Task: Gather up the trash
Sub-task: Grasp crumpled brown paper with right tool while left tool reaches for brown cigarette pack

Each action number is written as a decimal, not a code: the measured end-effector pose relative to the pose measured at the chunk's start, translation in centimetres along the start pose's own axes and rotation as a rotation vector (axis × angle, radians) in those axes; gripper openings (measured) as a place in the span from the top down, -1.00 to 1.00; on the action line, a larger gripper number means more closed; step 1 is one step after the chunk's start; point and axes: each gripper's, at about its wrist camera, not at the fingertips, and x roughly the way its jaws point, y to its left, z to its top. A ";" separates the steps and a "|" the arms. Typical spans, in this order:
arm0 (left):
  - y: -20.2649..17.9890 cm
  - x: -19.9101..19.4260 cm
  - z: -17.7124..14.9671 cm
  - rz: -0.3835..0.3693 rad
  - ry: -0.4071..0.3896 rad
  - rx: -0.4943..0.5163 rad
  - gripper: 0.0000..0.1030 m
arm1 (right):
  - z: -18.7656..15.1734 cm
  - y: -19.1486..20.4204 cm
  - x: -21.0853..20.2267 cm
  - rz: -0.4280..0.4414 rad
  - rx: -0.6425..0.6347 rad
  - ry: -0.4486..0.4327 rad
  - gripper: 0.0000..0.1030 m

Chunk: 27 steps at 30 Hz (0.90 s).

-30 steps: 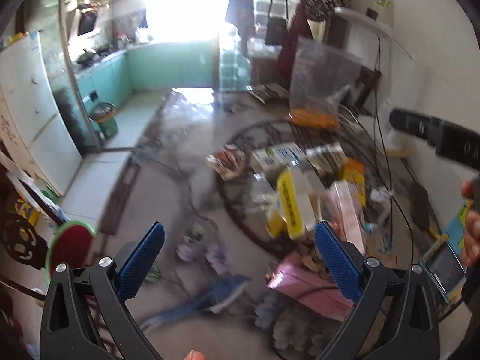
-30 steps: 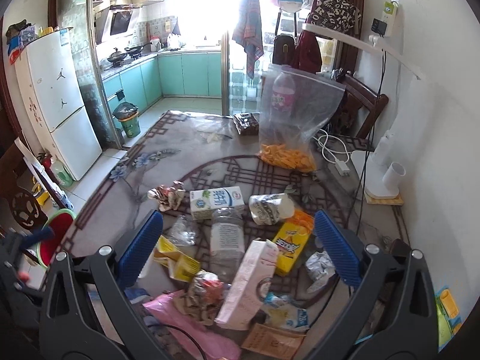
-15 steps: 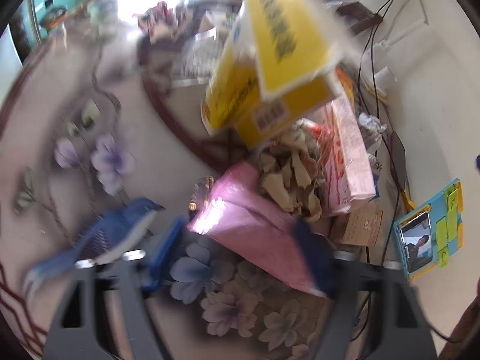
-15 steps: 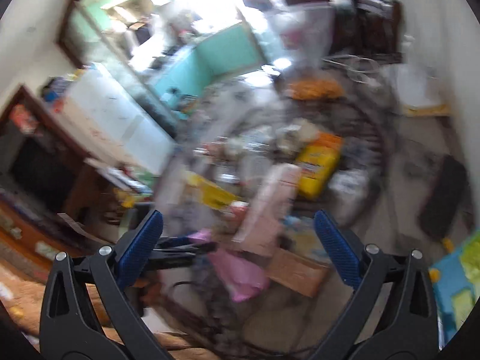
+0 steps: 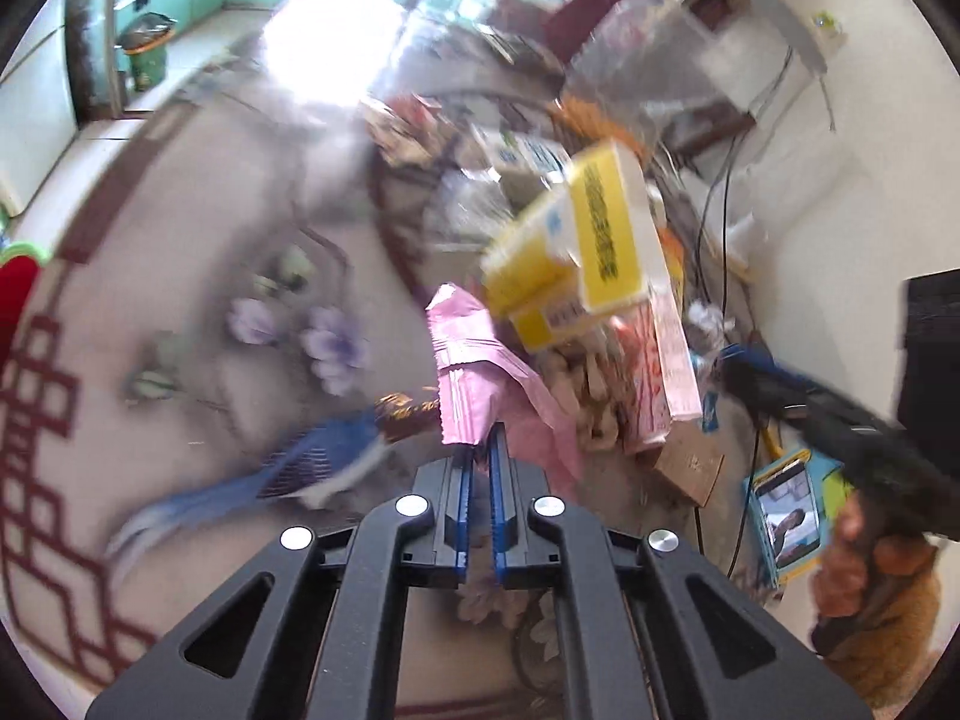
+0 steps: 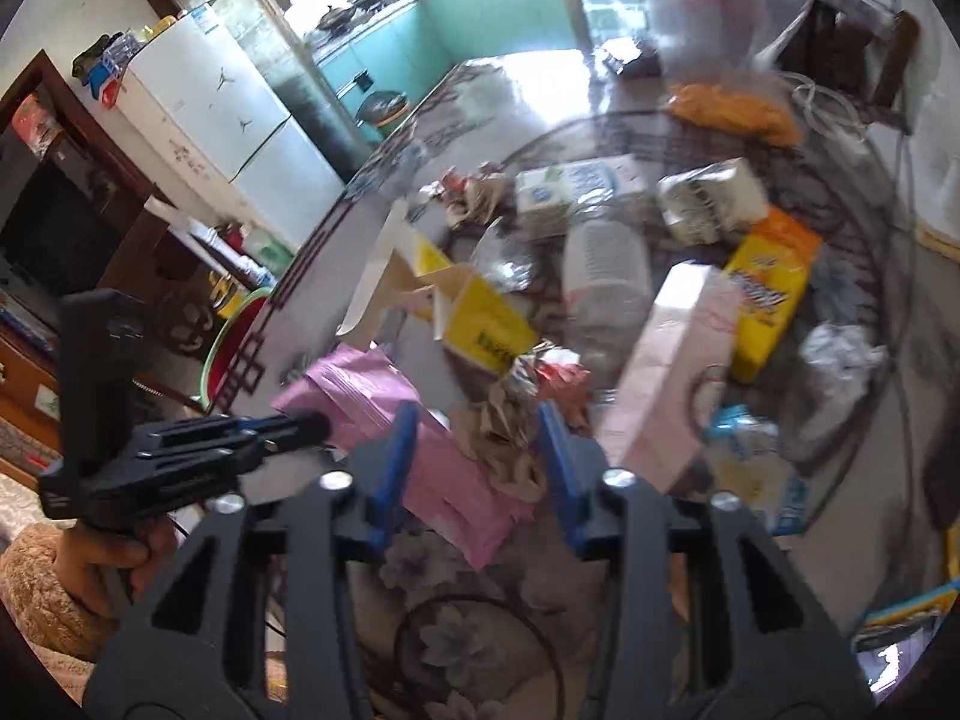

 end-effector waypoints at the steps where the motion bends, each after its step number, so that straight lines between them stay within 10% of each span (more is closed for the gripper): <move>1: 0.4 -0.5 0.1 -0.001 -0.012 -0.010 1.00 | 0.0 0.3 0.5 -0.004 -0.007 0.012 0.26; 10: 4.0 -2.0 0.0 0.073 -0.036 -0.051 1.00 | 0.4 1.7 3.7 -0.116 -0.071 0.068 0.00; 14: 3.9 -1.1 0.0 0.083 -0.030 -0.027 0.85 | 0.4 1.7 5.8 -0.204 -0.083 0.099 -0.48; 18: 3.5 -0.8 0.0 0.123 -0.036 -0.001 -0.21 | 0.2 1.5 7.8 -0.260 -0.095 0.143 -0.48; 19: 3.5 -0.9 0.0 0.118 -0.038 -0.005 -0.22 | 0.1 1.5 8.0 -0.273 -0.106 0.143 -0.44; 21: 3.7 -1.0 -0.1 0.119 -0.033 -0.010 -0.28 | 0.0 1.5 8.4 -0.263 -0.111 0.149 0.34; 27: 4.9 -1.3 -0.3 0.115 -0.027 -0.056 -0.33 | 0.0 0.7 7.7 -0.202 -0.053 0.129 0.51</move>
